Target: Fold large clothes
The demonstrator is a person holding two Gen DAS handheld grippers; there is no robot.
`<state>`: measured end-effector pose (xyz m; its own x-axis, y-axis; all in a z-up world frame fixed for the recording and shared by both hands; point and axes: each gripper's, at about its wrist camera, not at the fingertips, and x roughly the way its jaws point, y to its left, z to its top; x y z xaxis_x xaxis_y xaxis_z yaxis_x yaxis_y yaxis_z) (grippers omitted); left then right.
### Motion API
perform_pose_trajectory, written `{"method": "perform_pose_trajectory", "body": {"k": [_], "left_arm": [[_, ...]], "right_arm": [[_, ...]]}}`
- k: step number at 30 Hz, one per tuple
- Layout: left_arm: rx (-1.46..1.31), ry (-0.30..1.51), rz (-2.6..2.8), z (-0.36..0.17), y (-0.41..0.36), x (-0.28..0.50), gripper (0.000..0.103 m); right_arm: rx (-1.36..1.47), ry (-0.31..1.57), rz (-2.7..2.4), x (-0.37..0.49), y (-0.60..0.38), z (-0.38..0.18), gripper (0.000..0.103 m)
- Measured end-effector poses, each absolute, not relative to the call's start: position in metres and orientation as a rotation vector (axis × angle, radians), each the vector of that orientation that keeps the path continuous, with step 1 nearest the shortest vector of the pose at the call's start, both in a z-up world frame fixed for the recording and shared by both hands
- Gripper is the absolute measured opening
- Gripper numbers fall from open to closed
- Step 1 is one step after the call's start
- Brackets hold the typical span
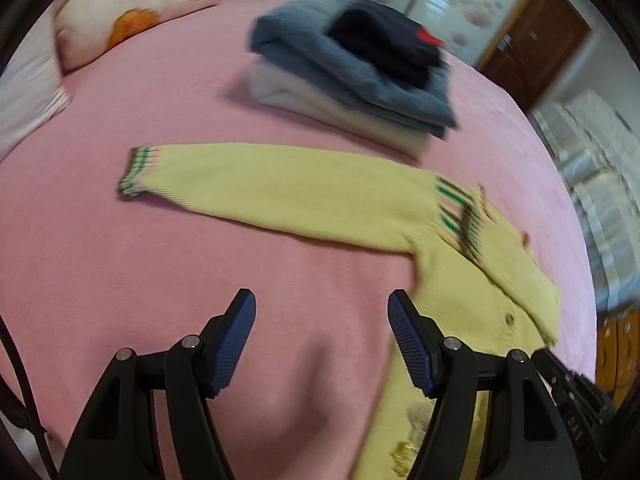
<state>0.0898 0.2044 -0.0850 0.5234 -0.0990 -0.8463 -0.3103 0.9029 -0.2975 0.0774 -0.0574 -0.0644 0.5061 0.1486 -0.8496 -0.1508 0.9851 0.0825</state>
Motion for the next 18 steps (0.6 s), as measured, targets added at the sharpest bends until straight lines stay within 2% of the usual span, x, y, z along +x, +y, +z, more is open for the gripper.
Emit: {"method": "perform_pose_trajectory", "body": {"k": [8, 14, 15, 16, 17, 18], "left_arm": [[-0.771, 0.952, 0.251, -0.122, 0.313, 0.095, 0.067], [-0.935, 0.894, 0.266, -0.155, 0.351, 0.106, 0.066], [-0.937, 0.884, 0.273, -0.159, 0.353, 0.109, 0.056], [-0.924, 0.879, 0.284, -0.16, 0.352, 0.112, 0.039], [-0.906, 0.881, 0.293, -0.162, 0.352, 0.117, 0.031], [-0.891, 0.886, 0.298, -0.164, 0.351, 0.123, 0.017]], "right_arm": [[-0.034, 1.012, 0.291, 0.096, 0.014, -0.068, 0.004], [-0.059, 1.028, 0.324, 0.101, 0.038, -0.078, 0.004], [-0.065, 1.03, 0.324, 0.102, 0.04, -0.081, 0.004], [-0.068, 1.032, 0.324, 0.102, 0.039, -0.082, 0.004], [-0.068, 1.035, 0.322, 0.103, 0.039, -0.084, 0.004], [-0.066, 1.039, 0.318, 0.103, 0.037, -0.085, 0.004]]}}
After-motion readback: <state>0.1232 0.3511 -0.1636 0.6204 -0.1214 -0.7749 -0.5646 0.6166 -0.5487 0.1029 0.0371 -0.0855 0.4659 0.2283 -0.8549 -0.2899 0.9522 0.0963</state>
